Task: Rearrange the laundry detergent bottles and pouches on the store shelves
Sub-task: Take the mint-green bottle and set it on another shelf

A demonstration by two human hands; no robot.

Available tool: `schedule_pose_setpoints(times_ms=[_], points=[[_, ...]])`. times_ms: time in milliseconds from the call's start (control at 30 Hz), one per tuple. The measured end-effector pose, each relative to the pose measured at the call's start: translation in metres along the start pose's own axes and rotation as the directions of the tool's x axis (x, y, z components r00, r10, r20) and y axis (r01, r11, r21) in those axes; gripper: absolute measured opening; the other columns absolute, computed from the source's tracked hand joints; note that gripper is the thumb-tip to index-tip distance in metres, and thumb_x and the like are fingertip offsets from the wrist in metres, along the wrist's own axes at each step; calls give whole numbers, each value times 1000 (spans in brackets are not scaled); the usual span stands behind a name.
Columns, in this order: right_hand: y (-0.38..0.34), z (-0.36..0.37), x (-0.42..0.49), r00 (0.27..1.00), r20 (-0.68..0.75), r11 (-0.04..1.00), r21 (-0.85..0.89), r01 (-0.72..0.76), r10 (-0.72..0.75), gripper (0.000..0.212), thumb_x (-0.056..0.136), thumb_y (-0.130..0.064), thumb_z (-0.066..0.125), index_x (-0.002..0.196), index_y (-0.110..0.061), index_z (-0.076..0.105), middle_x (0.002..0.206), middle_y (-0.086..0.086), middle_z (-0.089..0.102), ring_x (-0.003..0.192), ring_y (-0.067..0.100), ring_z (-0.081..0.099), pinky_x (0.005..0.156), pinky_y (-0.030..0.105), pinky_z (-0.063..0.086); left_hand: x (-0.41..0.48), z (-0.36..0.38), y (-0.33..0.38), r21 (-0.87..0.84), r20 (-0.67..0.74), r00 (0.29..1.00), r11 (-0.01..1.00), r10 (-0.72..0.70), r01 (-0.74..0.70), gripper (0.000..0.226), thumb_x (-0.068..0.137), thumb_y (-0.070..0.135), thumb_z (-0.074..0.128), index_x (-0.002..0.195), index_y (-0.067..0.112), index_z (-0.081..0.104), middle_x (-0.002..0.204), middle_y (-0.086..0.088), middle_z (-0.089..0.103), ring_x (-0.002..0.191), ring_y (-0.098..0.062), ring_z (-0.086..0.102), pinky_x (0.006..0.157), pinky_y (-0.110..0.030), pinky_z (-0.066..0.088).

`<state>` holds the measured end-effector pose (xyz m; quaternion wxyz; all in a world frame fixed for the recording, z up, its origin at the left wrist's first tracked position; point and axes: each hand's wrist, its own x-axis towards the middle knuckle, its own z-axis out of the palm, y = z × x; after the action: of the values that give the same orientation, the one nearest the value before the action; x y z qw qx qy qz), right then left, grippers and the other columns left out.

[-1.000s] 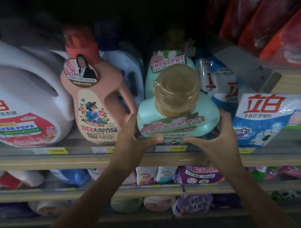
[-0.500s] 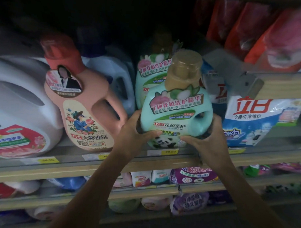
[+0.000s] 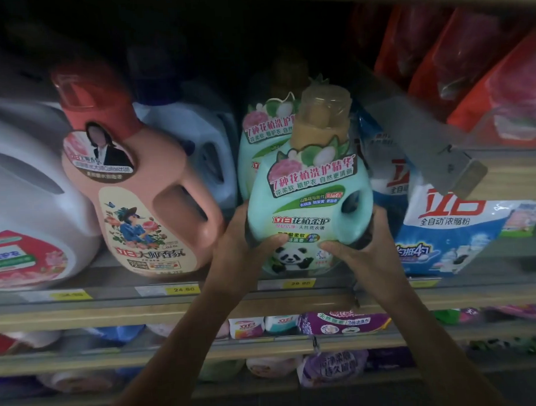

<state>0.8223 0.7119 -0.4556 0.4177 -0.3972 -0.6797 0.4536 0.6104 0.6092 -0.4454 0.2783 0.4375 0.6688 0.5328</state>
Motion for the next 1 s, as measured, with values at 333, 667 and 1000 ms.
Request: schedule_pose_setpoints(times_ms=[333, 667, 1000], points=[[5, 5, 11, 999, 5, 999, 20, -42, 42, 76, 68, -23, 93, 119, -54, 47, 109, -36, 66, 101, -16, 63, 71, 7, 54, 9, 3, 0, -13, -2, 1000, 999, -30, 30, 75, 65, 53, 76, 134, 37, 51, 117, 19, 72, 106, 4, 68, 93, -33, 59], [1, 4, 8, 998, 19, 997, 41, -62, 61, 80, 67, -29, 93, 130, -45, 45, 113, -35, 65, 105, -13, 63, 74, 10, 56, 7, 1, 9, -23, 13, 998, 998, -55, 55, 67, 75, 31, 81, 135, 25, 52, 119, 10, 73, 111, -10, 69, 90, -30, 60], [-12, 10, -9, 998, -16, 998, 4, -62, 62, 88, 78, -15, 87, 150, -30, 39, 131, -24, 59, 108, -24, 55, 76, 3, 51, -21, 3, 37, 226, -102, 993, 971, -56, 78, 62, 86, 43, 68, 142, 35, 42, 127, 2, 68, 112, -22, 66, 94, -48, 56]])
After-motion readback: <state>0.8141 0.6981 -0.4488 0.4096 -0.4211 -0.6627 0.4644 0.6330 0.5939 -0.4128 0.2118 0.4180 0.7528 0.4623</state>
